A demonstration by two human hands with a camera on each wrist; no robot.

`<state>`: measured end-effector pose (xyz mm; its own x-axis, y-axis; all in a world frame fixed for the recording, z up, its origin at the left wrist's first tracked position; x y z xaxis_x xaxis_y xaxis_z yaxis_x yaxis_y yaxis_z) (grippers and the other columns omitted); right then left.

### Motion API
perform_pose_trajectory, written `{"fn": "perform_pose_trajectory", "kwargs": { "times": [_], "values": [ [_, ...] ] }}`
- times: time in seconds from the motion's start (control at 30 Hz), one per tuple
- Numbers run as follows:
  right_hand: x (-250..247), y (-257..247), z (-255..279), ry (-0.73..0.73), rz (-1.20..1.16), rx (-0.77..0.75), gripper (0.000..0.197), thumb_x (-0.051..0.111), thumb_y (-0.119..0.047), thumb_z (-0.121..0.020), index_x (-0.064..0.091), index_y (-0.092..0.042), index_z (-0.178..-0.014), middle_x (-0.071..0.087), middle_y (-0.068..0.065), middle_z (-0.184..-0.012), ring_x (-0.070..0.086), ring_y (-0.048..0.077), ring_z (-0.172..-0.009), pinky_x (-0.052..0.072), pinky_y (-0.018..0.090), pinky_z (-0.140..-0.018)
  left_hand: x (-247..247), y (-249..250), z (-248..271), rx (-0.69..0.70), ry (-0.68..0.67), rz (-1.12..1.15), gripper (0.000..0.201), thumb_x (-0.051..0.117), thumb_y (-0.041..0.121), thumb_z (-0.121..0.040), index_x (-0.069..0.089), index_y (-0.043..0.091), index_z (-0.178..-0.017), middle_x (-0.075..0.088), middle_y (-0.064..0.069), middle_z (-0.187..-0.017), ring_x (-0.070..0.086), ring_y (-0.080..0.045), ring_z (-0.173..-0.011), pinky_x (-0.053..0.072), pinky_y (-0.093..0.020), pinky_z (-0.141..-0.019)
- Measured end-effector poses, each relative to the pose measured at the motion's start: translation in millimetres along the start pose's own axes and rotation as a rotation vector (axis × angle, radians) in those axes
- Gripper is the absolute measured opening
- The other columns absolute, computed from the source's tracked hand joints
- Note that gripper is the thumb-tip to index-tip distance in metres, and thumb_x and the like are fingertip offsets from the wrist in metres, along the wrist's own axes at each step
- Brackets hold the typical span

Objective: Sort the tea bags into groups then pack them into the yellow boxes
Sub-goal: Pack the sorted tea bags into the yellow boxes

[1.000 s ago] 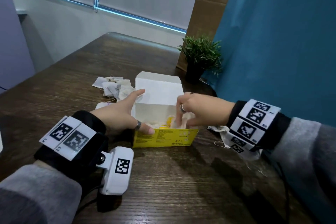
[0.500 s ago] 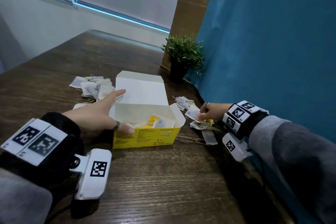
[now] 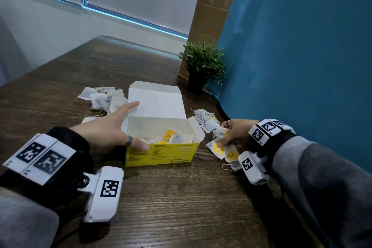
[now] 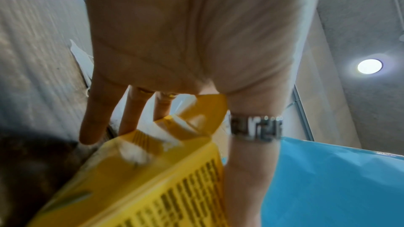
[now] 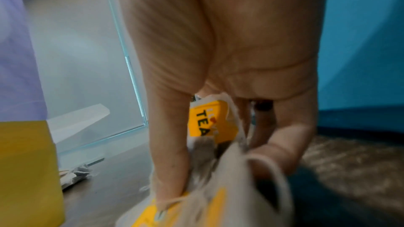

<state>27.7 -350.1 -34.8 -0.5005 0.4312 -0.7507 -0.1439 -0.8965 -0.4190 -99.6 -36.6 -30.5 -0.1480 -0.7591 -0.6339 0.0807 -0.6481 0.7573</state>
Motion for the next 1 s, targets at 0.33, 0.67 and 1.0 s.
{"fn": "perform_pose_trajectory", "kwargs": {
  "times": [0.33, 0.67, 1.0],
  "values": [
    [-40.0, -115.5, 88.8, 0.053, -0.362, -0.544, 0.026, 0.063, 0.009, -0.078, 0.05, -0.011, -0.088, 0.068, 0.005, -0.078, 0.068, 0.012, -0.061, 0.055, 0.021, -0.049, -1.1, -0.5, -0.2, 0.045, -0.001, -0.025, 0.133, 0.083, 0.061, -0.037, 0.007, 0.044, -0.145, 0.019, 0.009, -0.155, 0.024, -0.016, -0.14, 0.025, -0.026, -0.103],
    [76.6, -178.0, 55.1, -0.202, -0.393, -0.407, 0.062, 0.077, -0.006, -0.074, 0.047, 0.002, -0.127, 0.066, 0.012, -0.107, 0.069, 0.019, -0.069, 0.058, 0.027, -0.056, -0.6, -0.9, -1.3, 0.074, -0.009, -0.009, 0.138, 0.074, 0.065, -0.028, 0.005, 0.041, -0.145, 0.018, 0.007, -0.155, 0.025, -0.015, -0.139, 0.027, -0.031, -0.111],
    [61.2, -162.8, 58.7, 0.003, -0.159, -0.42, 0.018, 0.058, -0.03, -0.092, 0.048, -0.015, -0.098, 0.06, 0.003, -0.08, 0.062, 0.015, -0.055, 0.049, 0.027, -0.049, 0.9, -1.1, -3.0, 0.081, -0.008, 0.062, 0.129, 0.084, 0.048, -0.043, 0.008, 0.04, -0.146, 0.019, 0.007, -0.155, 0.024, -0.014, -0.139, 0.027, -0.031, -0.111]
  ]
}}
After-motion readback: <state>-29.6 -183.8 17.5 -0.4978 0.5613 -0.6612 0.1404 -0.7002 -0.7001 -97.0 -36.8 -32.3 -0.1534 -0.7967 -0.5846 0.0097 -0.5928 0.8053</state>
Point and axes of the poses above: each hand's wrist, its own z-axis away from the middle knuckle, its own x-axis out of the palm, y = z × x, the point moved 6 cm from there along -z, towards the middle knuckle
